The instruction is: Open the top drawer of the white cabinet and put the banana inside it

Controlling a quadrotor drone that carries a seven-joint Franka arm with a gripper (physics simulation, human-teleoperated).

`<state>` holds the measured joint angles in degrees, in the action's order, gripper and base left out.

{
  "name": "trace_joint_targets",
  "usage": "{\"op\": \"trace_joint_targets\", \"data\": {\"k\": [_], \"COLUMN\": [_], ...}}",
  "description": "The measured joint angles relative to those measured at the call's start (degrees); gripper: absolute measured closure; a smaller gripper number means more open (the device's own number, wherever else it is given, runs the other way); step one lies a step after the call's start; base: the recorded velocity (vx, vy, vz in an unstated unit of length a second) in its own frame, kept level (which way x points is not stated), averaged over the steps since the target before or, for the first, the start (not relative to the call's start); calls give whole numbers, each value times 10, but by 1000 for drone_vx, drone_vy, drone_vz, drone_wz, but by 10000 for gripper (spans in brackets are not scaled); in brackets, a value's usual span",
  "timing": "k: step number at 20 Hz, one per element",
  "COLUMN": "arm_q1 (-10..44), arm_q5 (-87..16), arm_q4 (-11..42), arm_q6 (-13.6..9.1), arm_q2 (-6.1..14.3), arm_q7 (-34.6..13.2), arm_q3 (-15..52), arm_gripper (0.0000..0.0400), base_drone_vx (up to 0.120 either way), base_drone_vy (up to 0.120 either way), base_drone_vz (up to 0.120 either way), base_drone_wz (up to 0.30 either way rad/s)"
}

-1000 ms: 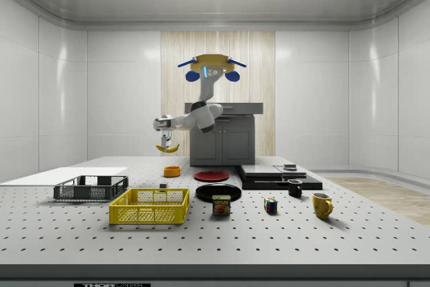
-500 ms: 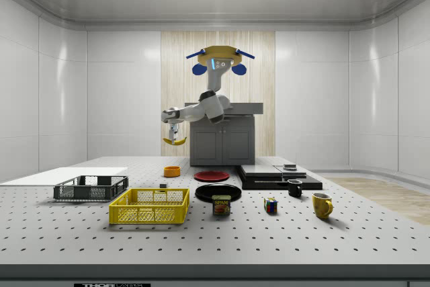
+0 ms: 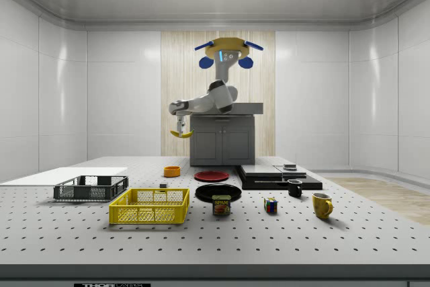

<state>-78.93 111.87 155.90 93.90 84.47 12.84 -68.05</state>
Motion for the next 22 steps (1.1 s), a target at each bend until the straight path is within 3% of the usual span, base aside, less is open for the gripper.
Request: {"op": "trace_joint_targets", "data": {"k": [22], "arm_q1": [-4], "arm_q5": [-4], "arm_q4": [-1], "arm_q6": [9], "arm_q2": [10], "arm_q7": [3], "arm_q3": [-1], "arm_gripper": [208], "base_drone_vx": [-120], "base_drone_vy": [0], "base_drone_vz": [120], "base_drone_wz": [0]}}
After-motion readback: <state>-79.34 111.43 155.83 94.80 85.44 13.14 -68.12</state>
